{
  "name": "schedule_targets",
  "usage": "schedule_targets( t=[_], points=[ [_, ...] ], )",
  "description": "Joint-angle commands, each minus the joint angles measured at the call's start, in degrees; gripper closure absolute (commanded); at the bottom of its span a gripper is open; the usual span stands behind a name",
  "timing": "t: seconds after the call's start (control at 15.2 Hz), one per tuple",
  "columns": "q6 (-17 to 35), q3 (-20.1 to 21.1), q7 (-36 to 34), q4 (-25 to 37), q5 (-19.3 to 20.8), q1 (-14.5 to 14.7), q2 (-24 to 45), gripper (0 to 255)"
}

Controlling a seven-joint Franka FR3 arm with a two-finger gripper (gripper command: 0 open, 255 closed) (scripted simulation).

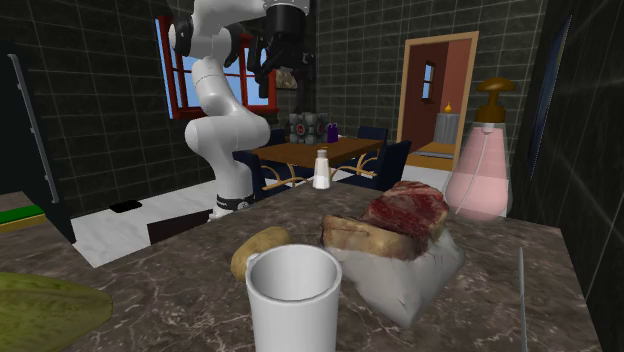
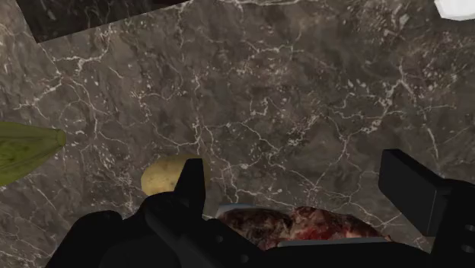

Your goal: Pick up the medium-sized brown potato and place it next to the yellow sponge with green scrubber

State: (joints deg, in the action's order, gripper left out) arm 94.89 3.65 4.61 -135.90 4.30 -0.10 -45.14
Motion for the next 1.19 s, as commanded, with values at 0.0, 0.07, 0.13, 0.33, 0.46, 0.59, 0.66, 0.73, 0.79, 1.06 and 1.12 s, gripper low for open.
schedule_targets(
  t=[0.0, 0.07, 0.13, 0.33, 0.46, 0.59, 0.66, 0.73, 0.79, 1.06, 1.12],
  points=[
    [0.00, 0.00, 0.00, 0.00, 0.00, 0.00, 0.00, 0],
    [1.67, 0.48, -2.77, -0.18, -0.33, -1.03, 1.73, 0],
    [3.32, 0.96, -5.50, -0.28, -0.66, -2.11, 3.51, 0],
    [8.07, 2.17, -13.63, -0.19, -1.38, -5.23, 9.02, 0],
    [11.05, 2.79, -18.96, 0.15, -1.69, -7.25, 12.78, 0],
    [13.90, 3.27, -24.20, 0.67, -1.90, -9.22, 16.56, 0],
    [15.26, 3.46, -26.80, 0.98, -1.96, -10.20, 18.44, 0],
    [16.60, 3.59, -29.37, 1.32, -2.00, -11.14, 20.31, 0],
    [17.90, 3.68, -31.93, 1.68, -2.03, -12.07, 22.17, 0],
    [22.80, 3.51, -41.92, 3.26, -1.99, -15.45, 29.38, 0],
    [23.97, 3.35, -44.35, 3.66, -1.98, -16.22, 31.11, 0]
  ],
)
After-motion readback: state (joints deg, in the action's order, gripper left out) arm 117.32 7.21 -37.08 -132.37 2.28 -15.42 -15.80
